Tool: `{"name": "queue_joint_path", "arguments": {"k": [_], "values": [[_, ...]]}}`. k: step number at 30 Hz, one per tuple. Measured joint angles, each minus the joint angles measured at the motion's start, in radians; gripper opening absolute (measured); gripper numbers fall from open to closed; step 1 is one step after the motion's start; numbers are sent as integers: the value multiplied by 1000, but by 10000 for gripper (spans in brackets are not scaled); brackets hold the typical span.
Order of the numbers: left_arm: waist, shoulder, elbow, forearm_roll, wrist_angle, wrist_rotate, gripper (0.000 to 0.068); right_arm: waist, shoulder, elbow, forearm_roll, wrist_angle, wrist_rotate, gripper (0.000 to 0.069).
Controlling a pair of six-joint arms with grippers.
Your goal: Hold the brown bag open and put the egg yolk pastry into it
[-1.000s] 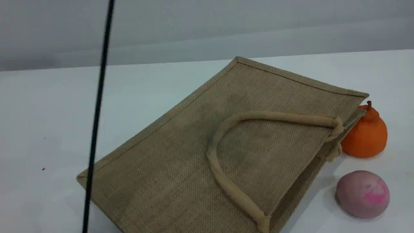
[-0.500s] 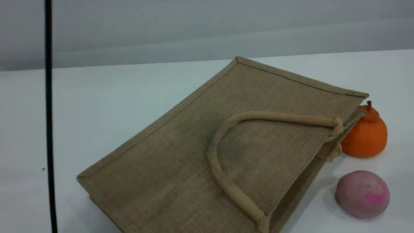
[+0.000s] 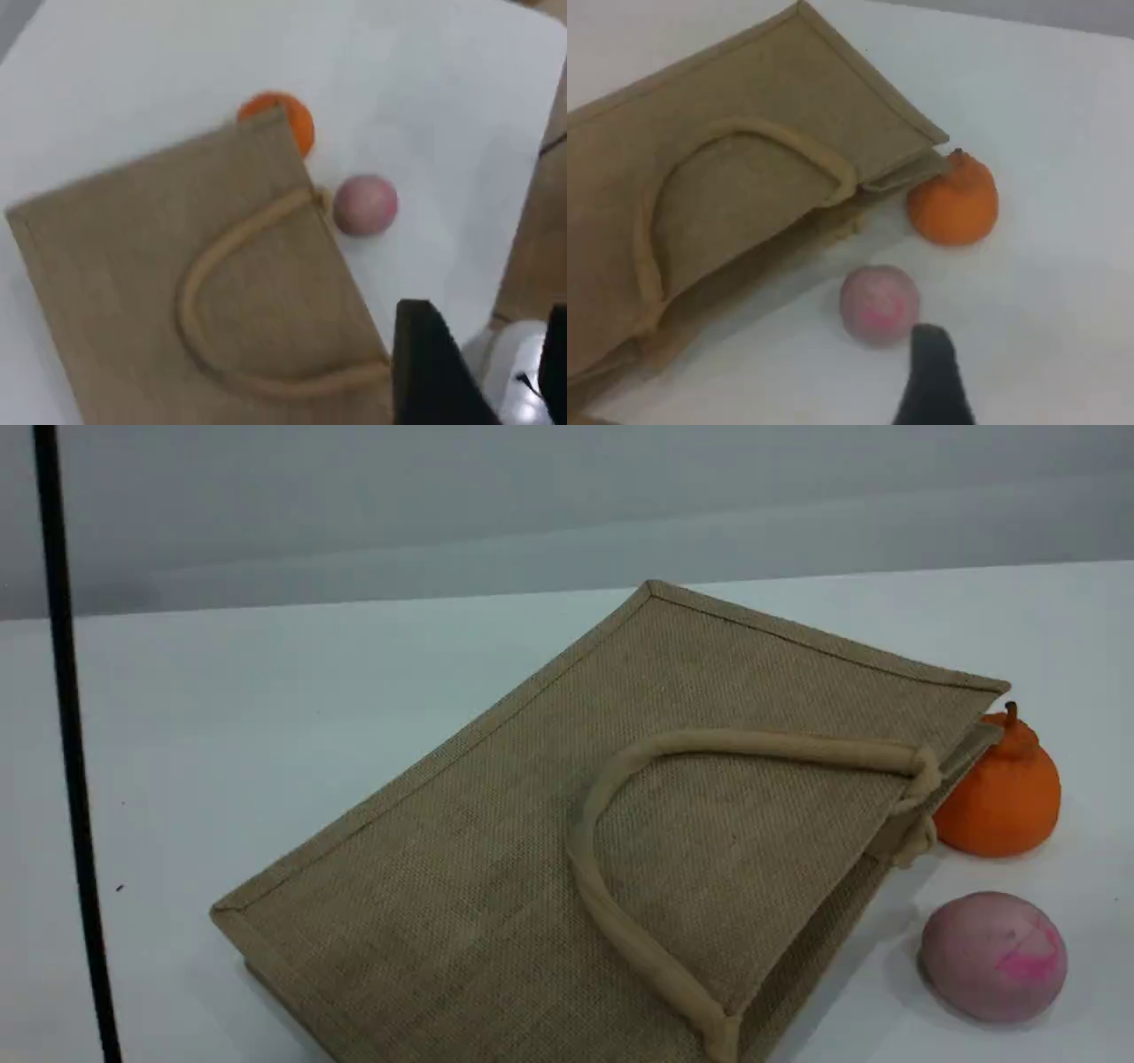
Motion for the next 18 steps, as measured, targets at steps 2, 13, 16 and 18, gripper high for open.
{"name": "queue_joint_path", "arguments": {"k": [2, 13, 16, 18], "values": [[-27, -14, 31, 30, 0, -36, 292, 0, 0, 0, 0, 0, 0, 439], [-89, -25, 183, 230, -1, -188, 281, 0, 0, 0, 10, 0, 0, 439], [-89, -25, 183, 228, -2, -182, 262, 0, 0, 0, 9, 0, 0, 439], [-89, -25, 183, 228, -2, -180, 252, 0, 0, 0, 9, 0, 0, 439]]}}
